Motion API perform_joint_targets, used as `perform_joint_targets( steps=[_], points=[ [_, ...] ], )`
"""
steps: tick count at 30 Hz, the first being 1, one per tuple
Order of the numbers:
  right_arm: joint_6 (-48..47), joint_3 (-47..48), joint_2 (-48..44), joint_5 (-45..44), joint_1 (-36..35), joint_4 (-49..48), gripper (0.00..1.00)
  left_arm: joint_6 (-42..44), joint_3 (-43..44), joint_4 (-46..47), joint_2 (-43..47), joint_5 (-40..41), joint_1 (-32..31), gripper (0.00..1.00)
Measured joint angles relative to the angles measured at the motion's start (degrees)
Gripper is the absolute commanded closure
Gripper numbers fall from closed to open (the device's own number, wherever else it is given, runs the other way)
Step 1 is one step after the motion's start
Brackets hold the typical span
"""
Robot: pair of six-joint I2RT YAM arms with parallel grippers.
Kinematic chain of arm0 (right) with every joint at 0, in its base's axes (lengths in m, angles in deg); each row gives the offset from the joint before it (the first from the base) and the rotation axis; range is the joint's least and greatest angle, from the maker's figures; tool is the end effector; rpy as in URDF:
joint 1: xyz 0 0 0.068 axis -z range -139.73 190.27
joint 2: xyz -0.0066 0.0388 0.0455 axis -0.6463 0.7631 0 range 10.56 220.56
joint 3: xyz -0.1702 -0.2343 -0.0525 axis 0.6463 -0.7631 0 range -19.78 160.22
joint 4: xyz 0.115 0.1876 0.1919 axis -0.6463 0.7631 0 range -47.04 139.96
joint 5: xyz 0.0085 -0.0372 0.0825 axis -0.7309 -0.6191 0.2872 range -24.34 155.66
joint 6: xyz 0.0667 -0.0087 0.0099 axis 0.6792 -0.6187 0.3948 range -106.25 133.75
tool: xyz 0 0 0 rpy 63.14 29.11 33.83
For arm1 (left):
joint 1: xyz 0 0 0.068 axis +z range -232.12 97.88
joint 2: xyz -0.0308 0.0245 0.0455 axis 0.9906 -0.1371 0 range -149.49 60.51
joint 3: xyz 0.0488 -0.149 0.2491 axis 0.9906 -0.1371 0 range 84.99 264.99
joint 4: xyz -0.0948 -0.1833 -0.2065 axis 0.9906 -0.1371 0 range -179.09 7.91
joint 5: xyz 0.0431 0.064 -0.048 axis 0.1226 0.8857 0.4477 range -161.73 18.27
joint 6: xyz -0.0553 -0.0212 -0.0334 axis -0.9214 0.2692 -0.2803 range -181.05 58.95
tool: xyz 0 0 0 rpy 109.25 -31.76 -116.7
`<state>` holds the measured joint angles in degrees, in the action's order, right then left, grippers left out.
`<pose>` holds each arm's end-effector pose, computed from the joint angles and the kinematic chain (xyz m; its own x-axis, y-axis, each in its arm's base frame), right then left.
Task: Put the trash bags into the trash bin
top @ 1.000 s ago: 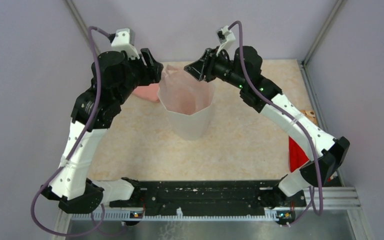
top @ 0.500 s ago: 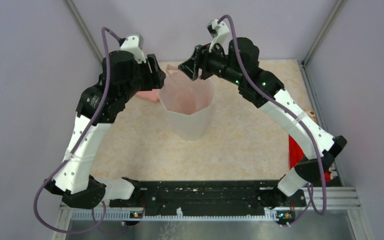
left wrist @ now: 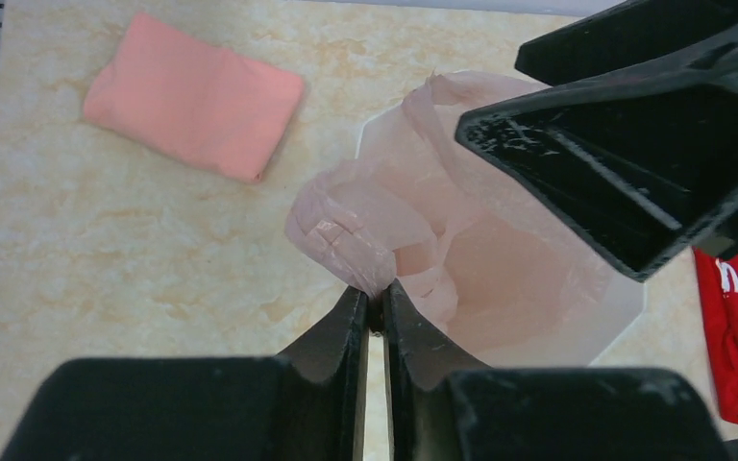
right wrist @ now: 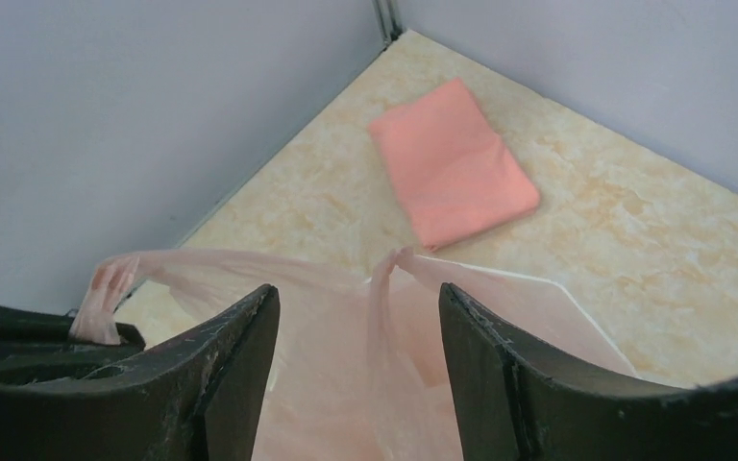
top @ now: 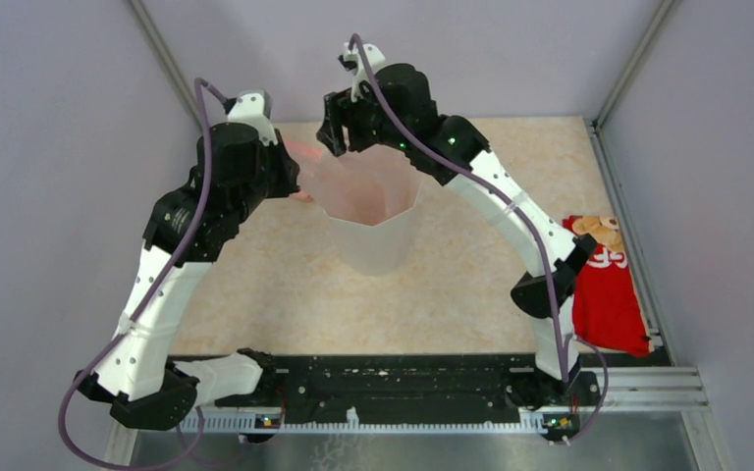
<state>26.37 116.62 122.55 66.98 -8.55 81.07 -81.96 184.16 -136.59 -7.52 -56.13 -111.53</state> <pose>0.3150 0.3619 0.5177 -0.3197 -0.0337 -0.9469 -0.7145 0.6649 0.2176 0.2123 -0.1028 0.5235 -0.4146 -0.1608 -0.8957 0.1177 0.9665 -0.2280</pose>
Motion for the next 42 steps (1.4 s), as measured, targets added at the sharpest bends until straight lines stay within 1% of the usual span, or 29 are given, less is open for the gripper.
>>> perform_joint_targets(
  steps=[1,3,9,14,15,17,19,22,23,27,29,32,38,42],
  points=[
    [-0.5,2.0,1.5,-1.2,-0.7,0.9,0.38,0.0,-0.3,0.2,0.3,0.1,0.0,0.88],
    [-1.1,2.9,2.6,-2.9,-1.6,2.0,0.37,0.0,-0.9,0.5,0.6,0.1,0.0,0.89],
    [-3.2,3.2,4.9,-10.6,-4.0,5.0,0.38,0.0,-2.0,1.2,1.6,0.0,0.0,0.91],
    [-5.5,3.2,6.3,-18.8,-5.6,6.1,0.41,0.0,-2.9,1.9,2.1,-0.1,0.0,0.93],
    [-5.9,3.2,6.6,-20.3,-5.9,6.1,0.44,0.0,-3.2,2.0,2.3,-0.1,0.0,0.94],
    [-6.7,3.2,7.1,-22.5,-6.2,6.1,0.55,0.0,-3.6,2.1,2.5,0.0,0.0,0.96],
    [-7.4,3.2,7.6,-24.2,-6.5,6.1,0.73,-0.1,-4.1,2.2,2.8,0.4,0.0,0.98],
    [-7.7,3.2,7.9,-25.7,-6.6,6.4,0.97,-0.3,-5.3,2.3,3.4,1.2,0.0,1.00],
    [-7.6,3.3,7.9,-26.3,-6.6,6.4,1.00,-0.4,-5.7,2.3,3.6,1.6,0.0,1.00],
    [-7.3,2.1,6.3,-27.9,-6.6,6.5,1.00,-0.6,-6.2,2.2,3.8,3.5,0.0,1.00],
    [-7.0,-0.6,3.3,-28.5,-6.6,6.6,1.00,-0.7,-6.2,2.0,3.8,4.7,0.0,1.00],
    [-6.3,-6.3,-4.2,-29.0,-6.6,6.3,1.00,-1.0,-6.7,1.7,3.8,6.2,0.3,1.00],
    [-2.5,-23.7,-26.4,-30.1,-6.6,4.2,1.00,-2.1,-10.6,0.2,4.8,6.8,1.5,1.00],
    [0.4,-33.4,-37.7,-30.7,-6.0,3.9,1.00,-2.6,-12.6,-1.3,5.4,6.8,2.7,1.00]
  ],
)
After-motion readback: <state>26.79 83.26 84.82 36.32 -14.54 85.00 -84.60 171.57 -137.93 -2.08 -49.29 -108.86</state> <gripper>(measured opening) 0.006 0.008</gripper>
